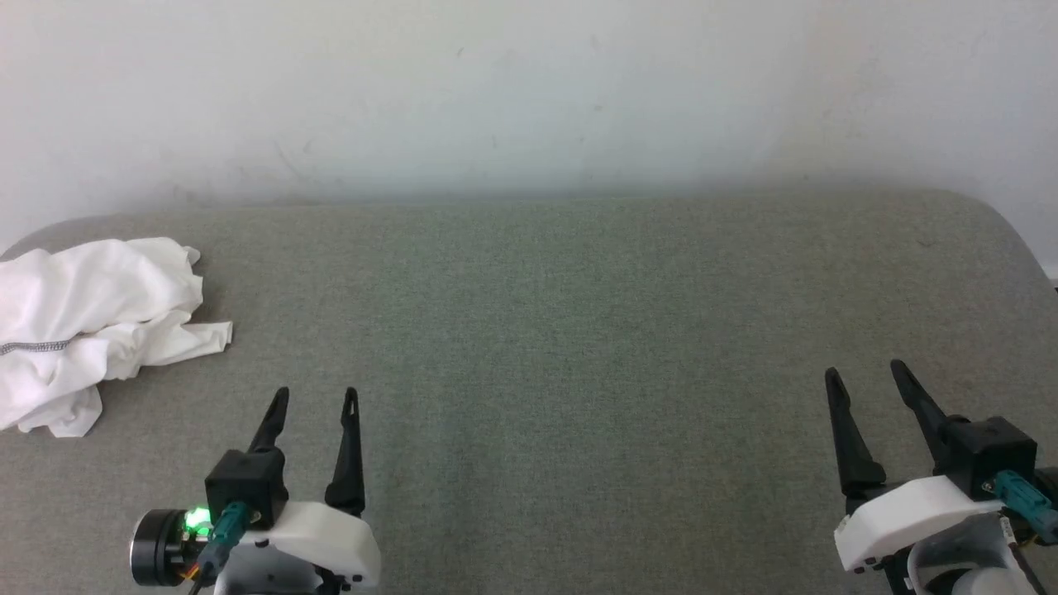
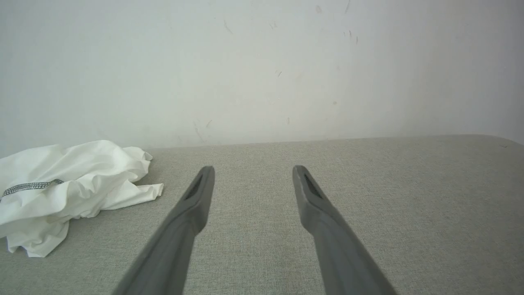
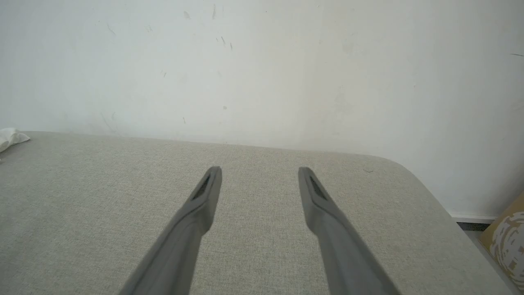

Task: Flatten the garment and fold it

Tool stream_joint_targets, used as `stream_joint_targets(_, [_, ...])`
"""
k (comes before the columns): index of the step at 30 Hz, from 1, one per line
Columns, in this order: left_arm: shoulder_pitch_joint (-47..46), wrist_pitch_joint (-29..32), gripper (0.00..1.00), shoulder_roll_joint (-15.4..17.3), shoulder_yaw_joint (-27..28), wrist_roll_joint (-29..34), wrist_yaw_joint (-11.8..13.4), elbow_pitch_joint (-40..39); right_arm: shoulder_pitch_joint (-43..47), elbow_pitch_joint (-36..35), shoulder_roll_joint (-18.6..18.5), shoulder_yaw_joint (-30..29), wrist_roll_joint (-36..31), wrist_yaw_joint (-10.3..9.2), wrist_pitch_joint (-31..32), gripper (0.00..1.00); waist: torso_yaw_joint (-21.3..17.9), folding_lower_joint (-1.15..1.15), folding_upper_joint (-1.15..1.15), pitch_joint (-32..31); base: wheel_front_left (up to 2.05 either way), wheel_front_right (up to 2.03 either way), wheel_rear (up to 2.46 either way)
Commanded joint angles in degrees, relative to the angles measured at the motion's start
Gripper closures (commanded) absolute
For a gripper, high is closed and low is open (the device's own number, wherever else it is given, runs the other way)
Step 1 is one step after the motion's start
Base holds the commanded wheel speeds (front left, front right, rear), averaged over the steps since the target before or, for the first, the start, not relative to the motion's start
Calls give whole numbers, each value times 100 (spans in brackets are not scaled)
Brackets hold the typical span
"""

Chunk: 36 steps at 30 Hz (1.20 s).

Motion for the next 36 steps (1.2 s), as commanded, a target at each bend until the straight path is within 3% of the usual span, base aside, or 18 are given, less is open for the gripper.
stream_joint_targets(1, [76, -70, 0, -6, 5, -68, 38, -34, 66, 8, 7, -43, 51, -1, -66, 0, 25, 0, 0, 2, 0, 0, 0])
stream_joint_targets(15, [184, -238, 0, -8, 4, -204, 143, -30, 147, 32, 9, -122, 33, -2, -233, 0, 361, 0, 0, -19, 0, 0, 0])
stream_joint_targets(36, [400, -490, 0, -12, 64, -424, 266, -119, 214, 194, 13, 0, 55, -3, -485, 0, 1203, 0, 0, -58, 0, 0, 0])
